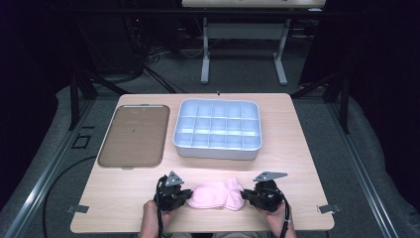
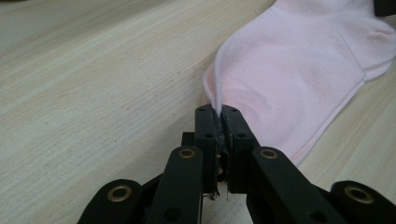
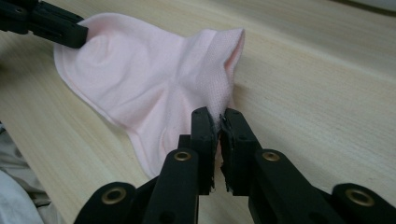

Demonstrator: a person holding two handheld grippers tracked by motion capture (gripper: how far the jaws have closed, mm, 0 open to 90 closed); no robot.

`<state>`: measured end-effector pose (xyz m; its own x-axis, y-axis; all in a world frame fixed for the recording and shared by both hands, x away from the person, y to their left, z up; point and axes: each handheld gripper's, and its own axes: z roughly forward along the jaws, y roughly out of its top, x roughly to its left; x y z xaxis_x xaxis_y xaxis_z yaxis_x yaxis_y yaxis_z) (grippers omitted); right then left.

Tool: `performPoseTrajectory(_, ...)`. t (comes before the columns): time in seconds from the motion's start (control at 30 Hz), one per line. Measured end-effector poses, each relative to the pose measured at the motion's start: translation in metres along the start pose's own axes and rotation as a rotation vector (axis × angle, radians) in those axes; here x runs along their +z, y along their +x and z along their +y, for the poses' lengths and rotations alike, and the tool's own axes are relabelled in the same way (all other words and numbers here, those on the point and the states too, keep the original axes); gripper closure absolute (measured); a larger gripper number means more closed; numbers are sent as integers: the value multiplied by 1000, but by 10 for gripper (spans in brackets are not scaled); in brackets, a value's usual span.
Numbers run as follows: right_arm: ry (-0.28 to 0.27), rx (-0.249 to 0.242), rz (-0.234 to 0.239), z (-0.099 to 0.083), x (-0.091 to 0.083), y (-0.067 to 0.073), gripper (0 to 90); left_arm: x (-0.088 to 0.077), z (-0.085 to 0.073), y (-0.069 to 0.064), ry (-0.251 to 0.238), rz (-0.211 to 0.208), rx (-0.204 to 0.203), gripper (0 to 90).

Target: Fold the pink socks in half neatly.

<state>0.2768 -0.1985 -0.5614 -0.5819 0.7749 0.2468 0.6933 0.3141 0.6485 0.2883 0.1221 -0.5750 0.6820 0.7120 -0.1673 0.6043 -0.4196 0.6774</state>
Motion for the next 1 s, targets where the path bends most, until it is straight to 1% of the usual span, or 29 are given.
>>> performPoseTrajectory(0.03,0,0,0,0,0,0,841,0,0,0,0,0,0,864)
performPoseTrajectory(0.07,-10,-9,2,3,-5,2,841,0,0,0,1,-3,1,864)
performPoseTrajectory(0.1,-7,-15,-1,4,-7,3,841,1,1,0,1,-3,1,864)
performPoseTrajectory(0.13,-18,-16,6,5,-9,5,841,1,1,-1,1,-4,-1,864)
performPoseTrajectory(0.17,-20,-24,8,7,-11,6,841,1,2,-1,6,-2,5,864)
performPoseTrajectory(0.2,-15,-38,14,10,-13,8,841,2,2,-1,4,-4,0,864)
performPoseTrajectory(0.27,-29,-40,28,13,-15,13,840,2,3,-1,5,-6,0,863)
performPoseTrajectory(0.3,-29,-40,28,13,-15,13,840,2,3,-1,5,-6,0,863)
performPoseTrajectory(0.33,-19,-62,48,19,-17,19,838,3,2,0,1,-12,-9,863)
performPoseTrajectory(0.4,-16,-70,53,21,-17,21,837,3,2,0,-1,-14,-15,862)
performPoseTrajectory(0.43,-6,-88,68,26,-16,27,835,3,2,0,0,-14,-15,862)
performPoseTrajectory(0.47,-10,-107,73,31,-15,34,834,3,2,0,2,-15,-15,862)
performPoseTrajectory(0.5,-1,-120,84,34,-14,38,833,3,2,0,1,-13,-16,862)
performPoseTrajectory(0.53,-2,-120,92,36,-12,42,833,3,2,0,2,-13,-15,862)
performPoseTrajectory(0.6,12,-139,107,43,-7,50,832,3,3,1,3,-15,-13,861)
performPoseTrajectory(0.63,12,-139,107,43,-7,50,832,3,3,1,3,-15,-13,861)
performPoseTrajectory(0.67,34,-158,112,48,0,57,832,3,3,1,5,-18,-12,861)
performPoseTrajectory(0.73,43,-166,113,50,2,60,832,3,2,2,2,-22,-20,861)
performPoseTrajectory(0.77,61,-178,128,56,12,67,832,4,2,2,-1,-25,-30,861)
performPoseTrajectory(0.8,70,-181,132,57,16,69,832,3,2,2,1,-25,-27,861)
performPoseTrajectory(0.83,70,-181,132,57,16,69,832,3,2,2,1,-25,-27,861)
performPoseTrajectory(0.87,93,-189,146,61,29,77,832,3,2,2,2,-26,-28,861)
performPoseTrajectory(0.93,106,-199,157,62,40,82,832,4,2,2,2,-26,-29,861)
performPoseTrajectory(0.97,106,-199,157,62,40,82,832,4,2,2,2,-26,-29,861)
performPoseTrajectory(1.0,123,-210,166,64,51,87,832,4,2,2,2,-28,-30,860)
